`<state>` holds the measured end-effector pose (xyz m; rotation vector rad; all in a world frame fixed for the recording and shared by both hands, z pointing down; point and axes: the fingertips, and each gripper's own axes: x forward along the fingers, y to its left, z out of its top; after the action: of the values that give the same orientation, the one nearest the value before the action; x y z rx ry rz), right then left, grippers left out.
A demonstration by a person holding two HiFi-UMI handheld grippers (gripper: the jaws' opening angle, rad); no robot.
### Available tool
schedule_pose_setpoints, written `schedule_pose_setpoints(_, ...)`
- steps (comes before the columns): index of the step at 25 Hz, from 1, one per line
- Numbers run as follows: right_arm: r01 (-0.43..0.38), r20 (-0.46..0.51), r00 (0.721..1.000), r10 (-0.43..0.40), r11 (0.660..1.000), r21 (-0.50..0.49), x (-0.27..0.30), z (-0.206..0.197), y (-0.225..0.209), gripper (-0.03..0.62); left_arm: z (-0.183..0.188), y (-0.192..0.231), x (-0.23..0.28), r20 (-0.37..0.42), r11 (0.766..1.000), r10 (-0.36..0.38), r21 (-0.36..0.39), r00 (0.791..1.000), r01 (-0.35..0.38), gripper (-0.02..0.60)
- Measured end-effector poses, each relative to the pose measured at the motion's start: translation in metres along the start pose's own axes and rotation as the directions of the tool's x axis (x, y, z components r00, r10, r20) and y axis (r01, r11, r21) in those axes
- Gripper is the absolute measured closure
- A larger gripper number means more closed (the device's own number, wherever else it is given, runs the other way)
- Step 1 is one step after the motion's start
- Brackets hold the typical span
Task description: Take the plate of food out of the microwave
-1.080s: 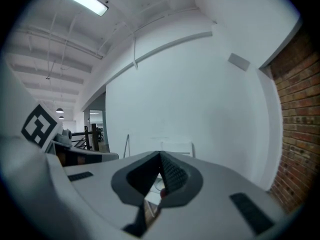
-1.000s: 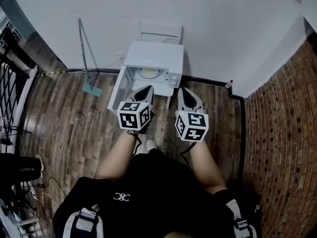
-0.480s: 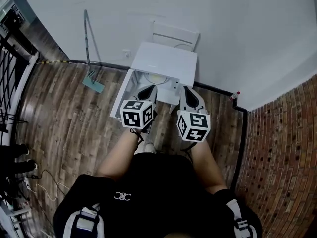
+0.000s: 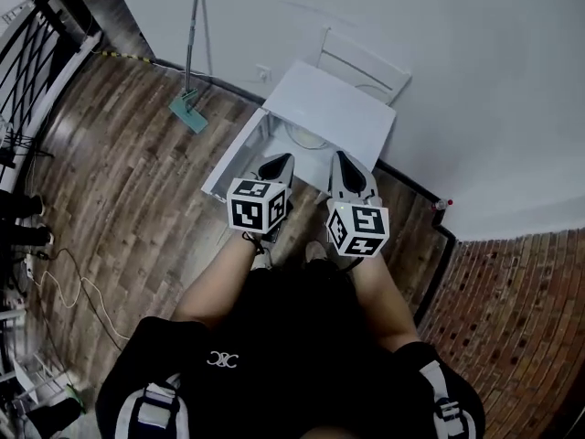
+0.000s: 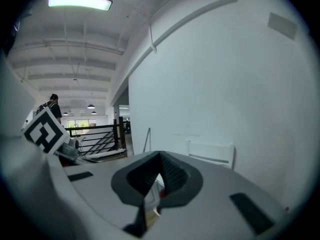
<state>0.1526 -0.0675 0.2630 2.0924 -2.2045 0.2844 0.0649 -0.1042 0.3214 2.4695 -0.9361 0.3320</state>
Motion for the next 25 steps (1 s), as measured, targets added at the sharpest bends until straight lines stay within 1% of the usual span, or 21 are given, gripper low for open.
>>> schedule_pose_setpoints(4, -0.063, -0.022, 0.998, 0.062, 0.998, -0.026, 0.022, -0.002, -0.003, 0.588, -0.006, 0.01, 0.007, 0.007, 0.996, 0.077, -0.048, 0.997, -0.077, 0.59)
schedule_pose_setpoints(8, -0.117, -0.056, 0.992, 0.114, 0.992, -0.043, 0.04, -0.011, 0.0, 0.588, -0.009, 0.022, 0.013, 0.02, 0.987, 0.136, -0.09, 0.991, -0.133, 0.591)
schedule_pose_setpoints(13, -0.208, -0.12, 0.972, 0.2, 0.977, -0.055, 0.056, -0.038, 0.008, 0.588, -0.031, 0.043, 0.027, 0.006, 0.962, 0.2, -0.19, 0.98, -0.195, 0.589)
schedule_pose_setpoints(17, -0.235, -0.201, 0.955, 0.219, 0.97, -0.056, 0.08, -0.078, 0.002, 0.588, -0.059, 0.063, 0.053, -0.008, 0.939, 0.223, -0.265, 0.975, -0.217, 0.589)
schedule_pose_setpoints(20, -0.256, -0.259, 0.938, 0.232, 0.965, -0.062, 0.102, -0.113, -0.002, 0.588, -0.083, 0.08, 0.077, -0.027, 0.929, 0.231, -0.292, 0.973, -0.228, 0.589)
schedule_pose_setpoints(25, -0.268, -0.32, 0.919, 0.231, 0.96, -0.076, 0.134, -0.176, -0.008, 0.588, -0.13, 0.111, 0.121, -0.053, 0.914, 0.236, -0.327, 0.97, -0.24, 0.589)
